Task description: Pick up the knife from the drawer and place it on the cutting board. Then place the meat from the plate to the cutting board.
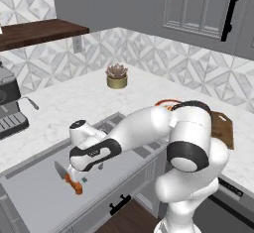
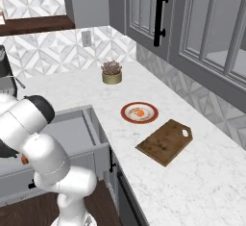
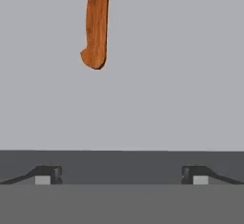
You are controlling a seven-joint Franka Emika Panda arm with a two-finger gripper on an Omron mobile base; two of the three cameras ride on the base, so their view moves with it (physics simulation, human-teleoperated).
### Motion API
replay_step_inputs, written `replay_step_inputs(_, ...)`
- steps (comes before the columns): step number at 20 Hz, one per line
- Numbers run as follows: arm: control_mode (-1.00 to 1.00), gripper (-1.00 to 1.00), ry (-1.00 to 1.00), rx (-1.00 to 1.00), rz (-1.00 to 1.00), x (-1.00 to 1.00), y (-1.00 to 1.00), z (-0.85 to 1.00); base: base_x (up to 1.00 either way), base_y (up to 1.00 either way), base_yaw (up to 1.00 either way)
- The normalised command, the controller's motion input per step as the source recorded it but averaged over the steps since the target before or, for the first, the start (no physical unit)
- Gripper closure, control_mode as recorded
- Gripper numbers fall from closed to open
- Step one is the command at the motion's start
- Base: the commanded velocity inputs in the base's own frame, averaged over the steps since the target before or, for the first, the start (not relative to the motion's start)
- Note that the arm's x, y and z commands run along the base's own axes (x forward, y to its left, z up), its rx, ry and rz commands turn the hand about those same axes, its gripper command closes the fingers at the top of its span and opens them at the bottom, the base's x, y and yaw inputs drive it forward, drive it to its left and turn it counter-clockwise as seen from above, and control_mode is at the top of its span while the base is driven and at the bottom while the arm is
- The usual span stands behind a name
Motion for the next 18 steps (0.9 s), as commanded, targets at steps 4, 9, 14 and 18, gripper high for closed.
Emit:
replay_step_inputs(4, -1.0, -1.0, 0.0, 0.1, 0.19, 0.08, 0.46, -0.43, 0.0, 0.0, 0.0)
replay_step_inputs(9, -1.0, -1.0, 0.0, 0.08, 0.03, 0.09, 0.3, -0.44, 0.0, 0.0, 0.0)
replay_step_inputs(14, -1.0, -1.0, 0.0, 0.0, -0.01, 0.2, 0.22, -0.28, 0.0, 0.0, 0.0)
replay_step_inputs(18, -1.0, -1.0, -0.01, 0.0, -0.03, 0.43, 0.23, -0.15, 0.0, 0.0, 0.0)
